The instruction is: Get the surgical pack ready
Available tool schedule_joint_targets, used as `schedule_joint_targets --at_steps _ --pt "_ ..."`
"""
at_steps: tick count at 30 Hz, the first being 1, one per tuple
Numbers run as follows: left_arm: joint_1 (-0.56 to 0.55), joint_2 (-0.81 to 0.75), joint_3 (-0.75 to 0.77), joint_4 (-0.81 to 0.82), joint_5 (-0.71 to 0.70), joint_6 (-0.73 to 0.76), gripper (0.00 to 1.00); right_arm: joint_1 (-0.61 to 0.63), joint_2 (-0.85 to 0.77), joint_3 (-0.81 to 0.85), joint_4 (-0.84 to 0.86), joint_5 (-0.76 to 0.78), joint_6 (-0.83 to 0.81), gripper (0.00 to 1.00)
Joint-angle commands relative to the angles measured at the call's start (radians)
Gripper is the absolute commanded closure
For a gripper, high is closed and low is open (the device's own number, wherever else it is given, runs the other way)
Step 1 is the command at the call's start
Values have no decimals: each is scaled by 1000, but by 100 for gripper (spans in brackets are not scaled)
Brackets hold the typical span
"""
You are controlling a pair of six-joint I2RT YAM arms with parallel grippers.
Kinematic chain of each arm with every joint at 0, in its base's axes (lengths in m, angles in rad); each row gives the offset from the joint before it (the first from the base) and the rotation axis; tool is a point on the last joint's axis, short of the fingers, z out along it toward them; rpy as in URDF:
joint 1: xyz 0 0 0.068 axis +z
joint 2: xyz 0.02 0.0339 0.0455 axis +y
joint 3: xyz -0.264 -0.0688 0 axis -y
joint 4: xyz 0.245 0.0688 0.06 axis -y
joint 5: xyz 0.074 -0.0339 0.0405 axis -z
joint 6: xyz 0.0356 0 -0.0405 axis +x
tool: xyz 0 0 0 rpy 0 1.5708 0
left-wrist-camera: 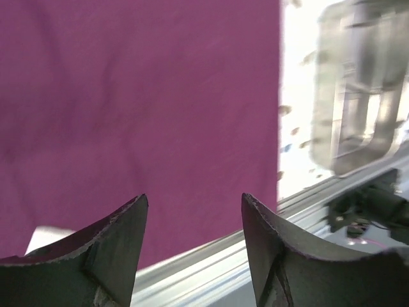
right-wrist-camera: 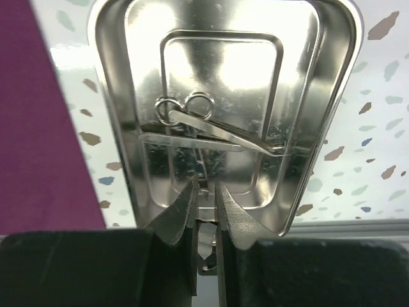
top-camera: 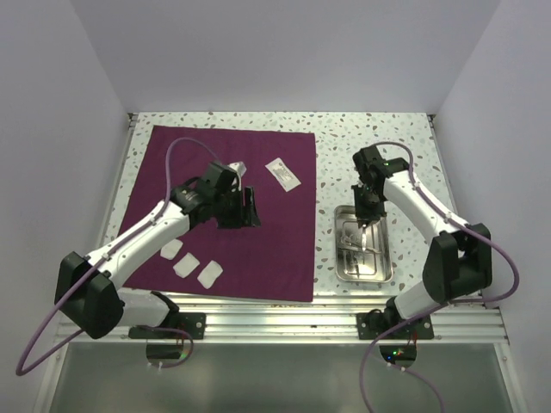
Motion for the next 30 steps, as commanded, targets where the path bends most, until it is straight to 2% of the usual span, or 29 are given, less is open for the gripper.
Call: schedule_joint_targets --at_steps 1,3,11,13,16,18,25,30 --pt "13 25 2 -221 -106 -56 36 -6 69 -37 16 62 -53 99" --pt "16 37 4 -259 -145 -70 37 -4 91 -55 29 50 -50 97" --pt "16 45 -24 -333 -171 -128 39 -4 111 -84 56 46 -50 78" --pt "18 47 -25 -342 -171 -134 39 -4 109 -81 52 41 -53 63" --pt "18 70 -24 -370 -204 -157 39 -6 100 -77 49 38 -52 48" --pt "12 99 -15 -404 -224 -185 43 -4 83 -70 43 41 -49 41" --pt "-82 200 -13 -560 -423 -386 43 17 33 -54 38 -39 -37 37" --pt "-90 234 -31 -597 -487 -501 55 50 19 -58 49 -66 -36 36"
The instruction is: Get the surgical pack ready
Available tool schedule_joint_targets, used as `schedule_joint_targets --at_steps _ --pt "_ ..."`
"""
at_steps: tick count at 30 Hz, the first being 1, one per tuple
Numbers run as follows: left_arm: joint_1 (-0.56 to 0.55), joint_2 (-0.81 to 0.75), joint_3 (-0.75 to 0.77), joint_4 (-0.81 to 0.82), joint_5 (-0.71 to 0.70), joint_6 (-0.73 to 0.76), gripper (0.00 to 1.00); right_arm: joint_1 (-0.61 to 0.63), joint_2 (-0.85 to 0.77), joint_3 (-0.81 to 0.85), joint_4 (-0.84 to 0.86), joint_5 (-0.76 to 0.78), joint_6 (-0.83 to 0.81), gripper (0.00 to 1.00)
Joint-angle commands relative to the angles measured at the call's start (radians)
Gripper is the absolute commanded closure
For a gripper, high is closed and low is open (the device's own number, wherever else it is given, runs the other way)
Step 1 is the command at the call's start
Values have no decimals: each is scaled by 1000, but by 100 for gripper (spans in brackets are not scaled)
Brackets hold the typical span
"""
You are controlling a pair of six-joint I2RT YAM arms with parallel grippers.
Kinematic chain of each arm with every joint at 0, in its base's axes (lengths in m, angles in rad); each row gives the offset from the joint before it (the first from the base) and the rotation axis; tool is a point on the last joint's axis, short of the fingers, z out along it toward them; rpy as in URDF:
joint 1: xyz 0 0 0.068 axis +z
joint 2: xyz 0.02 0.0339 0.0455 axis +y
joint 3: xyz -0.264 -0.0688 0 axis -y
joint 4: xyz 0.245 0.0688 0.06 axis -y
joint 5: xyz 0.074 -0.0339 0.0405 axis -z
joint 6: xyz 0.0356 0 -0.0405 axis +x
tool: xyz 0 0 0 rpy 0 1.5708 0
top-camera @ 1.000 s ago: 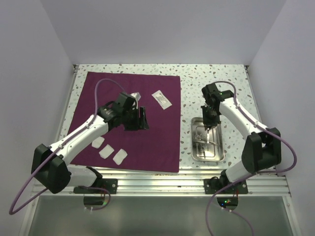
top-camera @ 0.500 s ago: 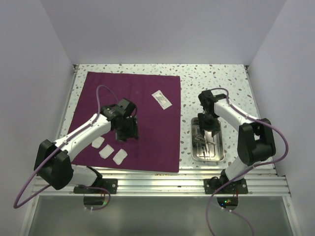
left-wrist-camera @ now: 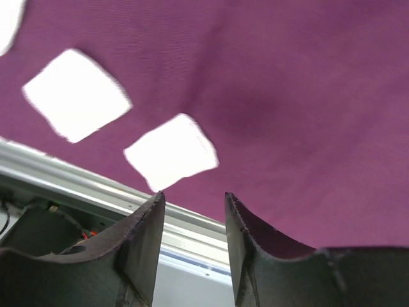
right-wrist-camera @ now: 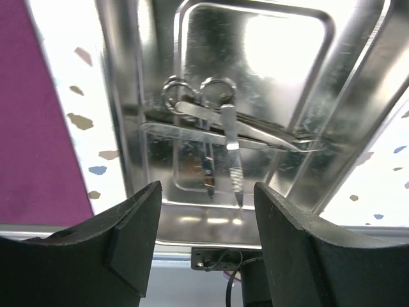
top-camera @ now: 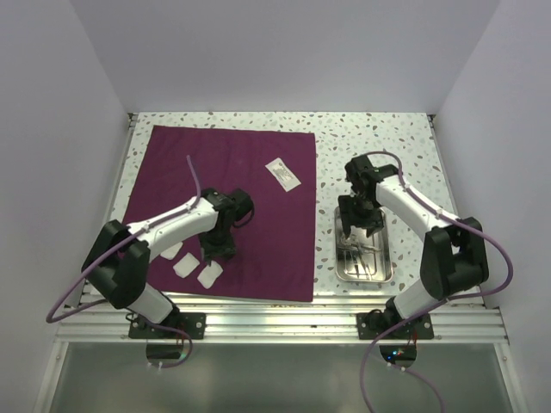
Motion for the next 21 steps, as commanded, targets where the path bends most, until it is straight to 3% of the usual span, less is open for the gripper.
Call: schedule_joint_targets --at_steps 1,21 --pt "-3 24 2 -88 -115 -145 55 31 -35 26 11 -47 5 36" --pt "-6 190 45 -31 -112 -202 54 91 -49 -23 50 -82 -4 36"
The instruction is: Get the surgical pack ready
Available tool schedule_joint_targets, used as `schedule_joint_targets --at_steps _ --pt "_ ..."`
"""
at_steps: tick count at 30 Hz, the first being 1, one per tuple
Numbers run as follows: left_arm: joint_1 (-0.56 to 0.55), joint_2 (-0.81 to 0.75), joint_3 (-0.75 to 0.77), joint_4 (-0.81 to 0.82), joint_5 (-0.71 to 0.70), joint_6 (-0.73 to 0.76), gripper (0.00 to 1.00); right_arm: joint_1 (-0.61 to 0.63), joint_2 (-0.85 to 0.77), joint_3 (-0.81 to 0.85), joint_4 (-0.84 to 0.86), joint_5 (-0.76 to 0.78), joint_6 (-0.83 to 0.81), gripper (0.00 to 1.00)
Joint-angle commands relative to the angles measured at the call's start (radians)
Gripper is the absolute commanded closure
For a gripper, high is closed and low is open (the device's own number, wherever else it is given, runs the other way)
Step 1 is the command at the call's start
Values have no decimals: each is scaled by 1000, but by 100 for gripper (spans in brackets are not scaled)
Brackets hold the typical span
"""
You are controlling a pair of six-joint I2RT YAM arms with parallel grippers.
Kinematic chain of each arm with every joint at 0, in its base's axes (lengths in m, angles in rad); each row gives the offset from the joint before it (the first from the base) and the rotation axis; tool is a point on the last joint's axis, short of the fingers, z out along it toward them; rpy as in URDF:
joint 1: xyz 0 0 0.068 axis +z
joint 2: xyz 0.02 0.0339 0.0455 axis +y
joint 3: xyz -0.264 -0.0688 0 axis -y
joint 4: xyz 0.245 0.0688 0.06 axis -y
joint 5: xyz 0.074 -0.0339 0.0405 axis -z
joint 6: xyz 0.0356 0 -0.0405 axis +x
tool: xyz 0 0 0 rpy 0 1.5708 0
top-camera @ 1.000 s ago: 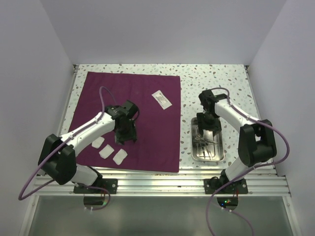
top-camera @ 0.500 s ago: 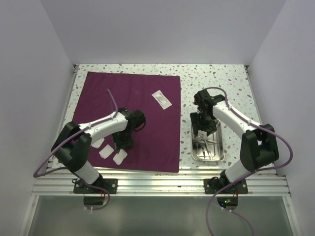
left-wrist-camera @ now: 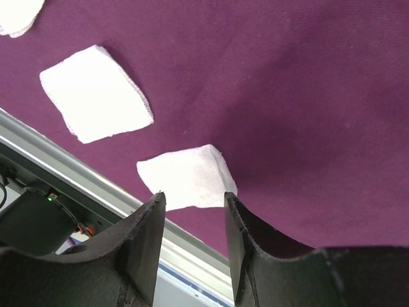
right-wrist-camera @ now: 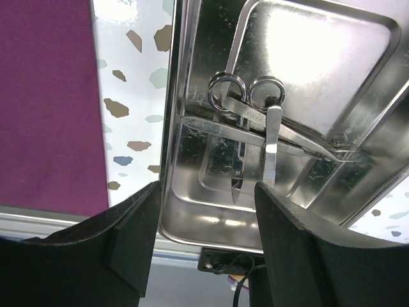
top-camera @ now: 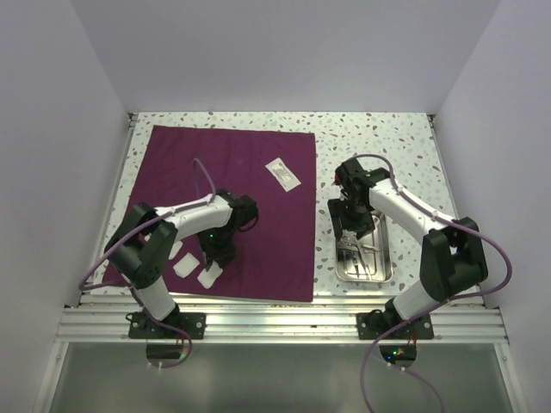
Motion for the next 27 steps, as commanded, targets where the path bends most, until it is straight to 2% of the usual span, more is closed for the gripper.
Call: schedule_joint_targets --at_steps 1,17,27 --pt "-5 26 52 15 -35 -25 54 7 -42 -11 18 -27 -2 36" --pt "-3 78 15 63 -24 -25 54 10 -57 -37 41 -43 -7 36" --pt "-2 66 -48 106 -17 -31 67 12 -62 -40 44 -52 -8 36"
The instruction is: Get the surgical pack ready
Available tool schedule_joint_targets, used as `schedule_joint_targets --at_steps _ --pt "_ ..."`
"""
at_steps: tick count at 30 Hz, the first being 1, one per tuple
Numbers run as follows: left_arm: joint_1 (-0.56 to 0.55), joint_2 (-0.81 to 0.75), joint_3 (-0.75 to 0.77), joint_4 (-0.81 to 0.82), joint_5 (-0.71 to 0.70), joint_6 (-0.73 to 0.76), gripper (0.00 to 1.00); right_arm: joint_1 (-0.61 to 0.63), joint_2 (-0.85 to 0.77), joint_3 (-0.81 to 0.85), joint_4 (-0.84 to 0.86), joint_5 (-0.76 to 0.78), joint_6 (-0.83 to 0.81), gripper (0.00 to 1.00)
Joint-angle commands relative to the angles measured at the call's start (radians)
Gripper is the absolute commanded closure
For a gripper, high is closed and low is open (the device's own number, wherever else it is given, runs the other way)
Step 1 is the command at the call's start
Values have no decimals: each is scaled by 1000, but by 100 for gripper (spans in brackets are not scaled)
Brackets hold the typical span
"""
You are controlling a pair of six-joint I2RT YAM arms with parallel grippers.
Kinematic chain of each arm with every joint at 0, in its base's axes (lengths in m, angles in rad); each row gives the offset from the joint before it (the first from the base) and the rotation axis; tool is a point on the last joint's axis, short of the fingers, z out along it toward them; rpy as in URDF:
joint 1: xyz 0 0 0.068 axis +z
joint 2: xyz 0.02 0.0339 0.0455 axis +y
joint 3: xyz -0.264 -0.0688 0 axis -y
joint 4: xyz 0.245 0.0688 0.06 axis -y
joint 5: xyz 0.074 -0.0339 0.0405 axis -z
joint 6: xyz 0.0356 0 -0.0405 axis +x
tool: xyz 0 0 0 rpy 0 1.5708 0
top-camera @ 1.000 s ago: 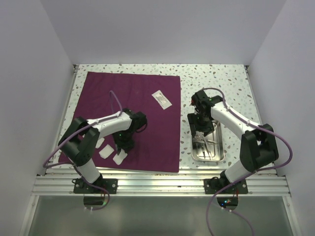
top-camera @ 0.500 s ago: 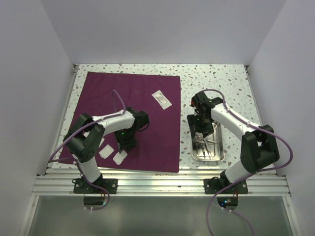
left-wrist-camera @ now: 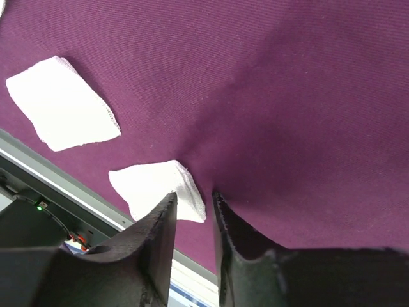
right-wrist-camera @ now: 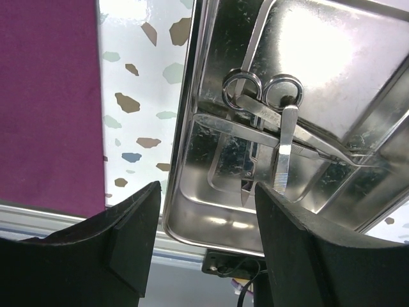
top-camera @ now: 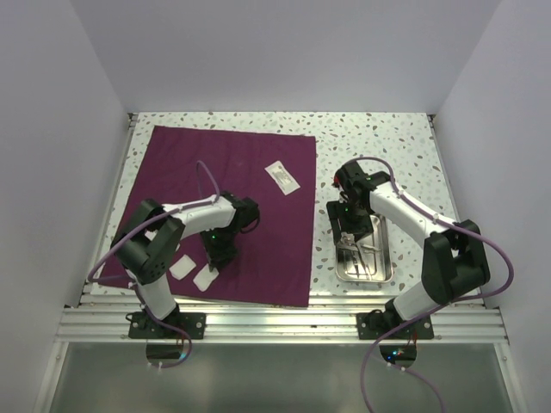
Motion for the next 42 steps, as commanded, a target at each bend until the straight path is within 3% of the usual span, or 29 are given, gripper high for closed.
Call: schedule_joint_targets --at_steps 1,12,17,28,31,38,42 --pt "-2 6 -45 59 -14 -32 68 6 -38 -1 12 -15 -8 36" --pt "-2 -9 -52 97 -14 -18 81 6 -40 -4 14 -12 -8 36" --pt "-2 6 -9 105 -24 0 81 9 -38 -4 15 -14 -8 35" --pt "-2 -18 54 73 -41 23 74 9 -29 -6 20 -23 -6 35" --pt "-2 -44 59 20 -46 10 63 9 -33 -7 21 -25 -8 35" --pt "6 -112 13 -44 -63 -36 62 12 -32 -7 26 -35 -8 35" --pt "10 -98 4 -27 -60 -27 55 12 -35 -7 26 -35 -9 36"
